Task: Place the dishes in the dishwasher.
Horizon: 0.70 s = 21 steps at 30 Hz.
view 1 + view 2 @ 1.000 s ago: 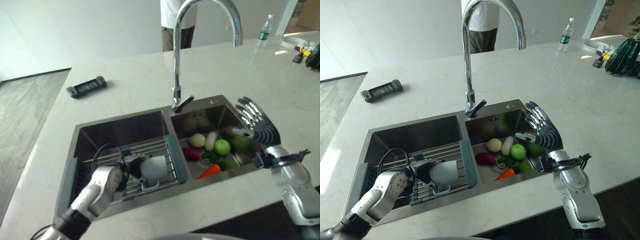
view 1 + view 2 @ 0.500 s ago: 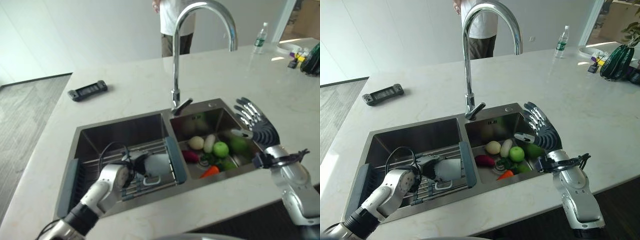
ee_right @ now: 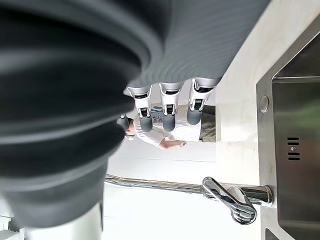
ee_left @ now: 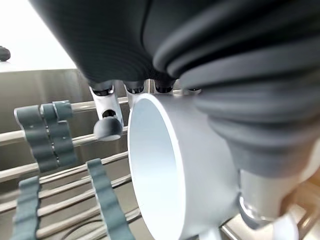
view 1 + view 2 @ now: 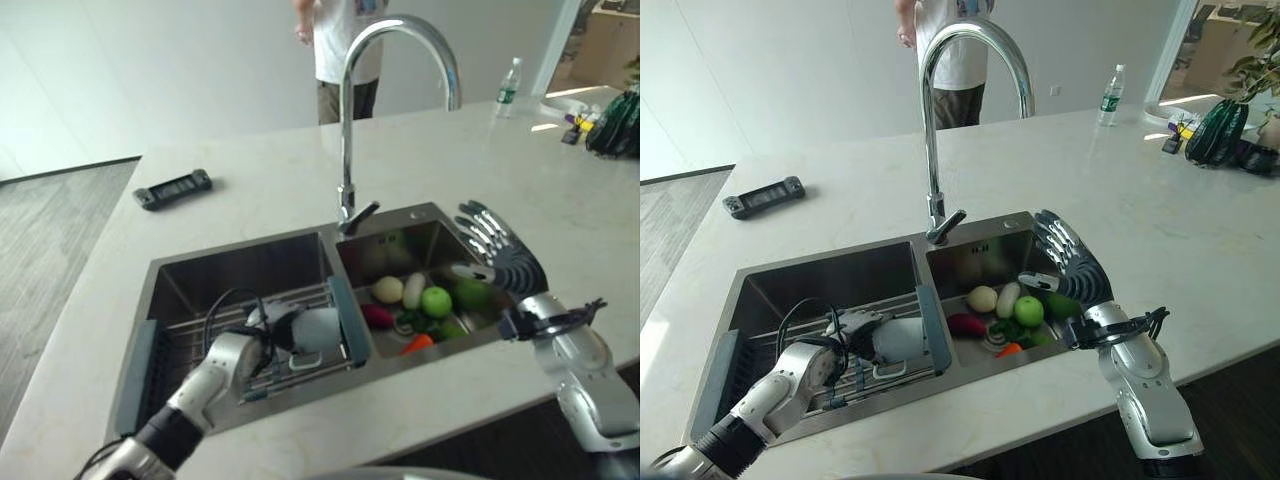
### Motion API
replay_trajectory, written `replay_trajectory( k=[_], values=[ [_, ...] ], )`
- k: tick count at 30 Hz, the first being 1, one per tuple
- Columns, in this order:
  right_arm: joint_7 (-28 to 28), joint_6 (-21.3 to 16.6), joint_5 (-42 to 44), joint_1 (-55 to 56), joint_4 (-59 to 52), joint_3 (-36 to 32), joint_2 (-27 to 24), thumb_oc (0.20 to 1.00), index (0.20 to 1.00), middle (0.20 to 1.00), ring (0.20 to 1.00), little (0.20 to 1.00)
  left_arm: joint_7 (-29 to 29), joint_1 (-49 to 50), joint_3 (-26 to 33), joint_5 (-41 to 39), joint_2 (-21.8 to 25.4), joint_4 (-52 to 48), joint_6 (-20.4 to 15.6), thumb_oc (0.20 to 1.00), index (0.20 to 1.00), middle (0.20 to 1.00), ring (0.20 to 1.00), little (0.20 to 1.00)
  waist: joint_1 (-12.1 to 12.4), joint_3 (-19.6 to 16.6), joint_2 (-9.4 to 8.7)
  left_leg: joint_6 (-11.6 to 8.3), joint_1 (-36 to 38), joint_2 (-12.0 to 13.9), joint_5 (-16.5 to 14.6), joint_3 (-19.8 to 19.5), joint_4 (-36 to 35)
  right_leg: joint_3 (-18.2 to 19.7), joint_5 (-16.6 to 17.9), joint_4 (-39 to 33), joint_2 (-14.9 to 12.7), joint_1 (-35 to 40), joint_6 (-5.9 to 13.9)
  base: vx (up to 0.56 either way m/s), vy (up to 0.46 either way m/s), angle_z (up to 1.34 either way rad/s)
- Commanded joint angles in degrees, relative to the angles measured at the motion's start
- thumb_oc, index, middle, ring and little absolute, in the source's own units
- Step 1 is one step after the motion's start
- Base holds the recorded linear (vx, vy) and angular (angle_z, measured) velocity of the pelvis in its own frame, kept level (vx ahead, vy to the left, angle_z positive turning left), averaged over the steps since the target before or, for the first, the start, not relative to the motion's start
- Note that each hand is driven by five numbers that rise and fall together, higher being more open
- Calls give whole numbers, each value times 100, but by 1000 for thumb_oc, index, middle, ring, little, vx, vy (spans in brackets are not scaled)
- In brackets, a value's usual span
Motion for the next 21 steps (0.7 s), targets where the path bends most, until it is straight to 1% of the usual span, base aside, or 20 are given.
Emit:
replay_trajectory(
  k=[1, 4, 5, 7, 10, 14, 16, 17, 19, 21],
  values=[
    [-52, -351, -43, -466, -247, -220, -48, 1000, 1000, 1000, 1000, 1000, 428, -109, -46, -299, 254, 369, -209, 200, 200, 200, 200, 200, -73, 264, 19, -56, 20, 293, -220, 239, 41, -275, -510, 46, -318, 463, 544, 0, 0, 0],
    [-88, -399, -46, -389, -237, -267, -57, 1000, 1000, 1000, 1000, 1000, 761, 29, 210, -692, 373, 211, -370, 200, 200, 200, 200, 200, -34, 280, 26, -57, 28, 286, -218, 213, 41, -287, -504, 46, -320, 476, 541, 0, 0, 0],
    [-141, -431, -53, -313, -236, -338, -71, 1000, 1000, 1000, 1000, 1000, 960, 193, 594, -1054, 515, -26, -485, 200, 200, 200, 200, 200, 25, 303, 42, -61, 26, 281, -212, 178, 41, -326, -499, 46, -329, 489, 541, 0, 0, 0],
    [-162, -433, -59, -280, -247, -377, -73, 1000, 1000, 1000, 1000, 1000, 1037, 272, 747, -1161, 573, -124, -539, 200, 200, 200, 200, 200, 55, 311, 48, -64, 21, 280, -209, 164, 41, -343, -499, 46, -333, 495, 541, 1, -4, 2],
    [-227, -448, -96, -155, -301, -506, -64, 1000, 1000, 1000, 1000, 1000, 1451, 646, 1365, -1606, 689, -439, -705, 200, 200, 200, 200, 200, 160, 330, 69, -73, 14, 277, -192, 99, 41, -406, -506, 46, -341, 522, 523, 7, -2, 8],
    [-273, -460, -94, -36, -314, -659, -55, 1000, 1000, 1000, 1000, 1000, 1663, 1018, 1998, -1695, 758, -688, -906, 200, 200, 200, 200, 200, 260, 333, 74, -85, -8, 259, -192, 16, 41, -439, -520, 46, -351, 538, 512, 10, 0, 12],
    [-299, -469, -93, 25, -318, -738, -60, 1000, 1000, 1000, 1000, 1000, 1931, 1227, 2418, -1878, 790, -768, -1042, 200, 200, 200, 200, 200, 318, 332, 80, -99, -20, 254, -183, -30, 41, -463, -527, 46, -355, 544, 499, 10, 3, 5],
    [-305, -469, -87, 39, -326, -750, -58, 1000, 1000, 1000, 1000, 1000, 1987, 1274, 2519, -1964, 791, -795, -1063, 200, 200, 200, 200, 200, 326, 329, 80, -102, -21, 249, -183, -41, 41, -467, -529, 46, -355, 546, 496, 12, 2, 9],
    [-323, -472, -108, 78, -343, -781, -27, 1000, 1000, 1000, 1000, 1000, 2139, 1356, 2816, -2379, 744, -852, -1127, 200, 200, 200, 200, 200, 361, 328, 78, -109, -28, 238, -181, -66, 41, -474, -529, 46, -359, 547, 486, 6, 0, 13],
    [-361, -480, -183, 87, -332, -754, 24, 1000, 1000, 1000, 1000, 1000, 2298, 1385, 3095, -3028, 632, -917, -1212, 200, 200, 200, 200, 200, 404, 331, 75, -116, -30, 231, -177, -91, 41, -487, -528, 46, -366, 554, 473, 10, -8, 9]
  ],
)
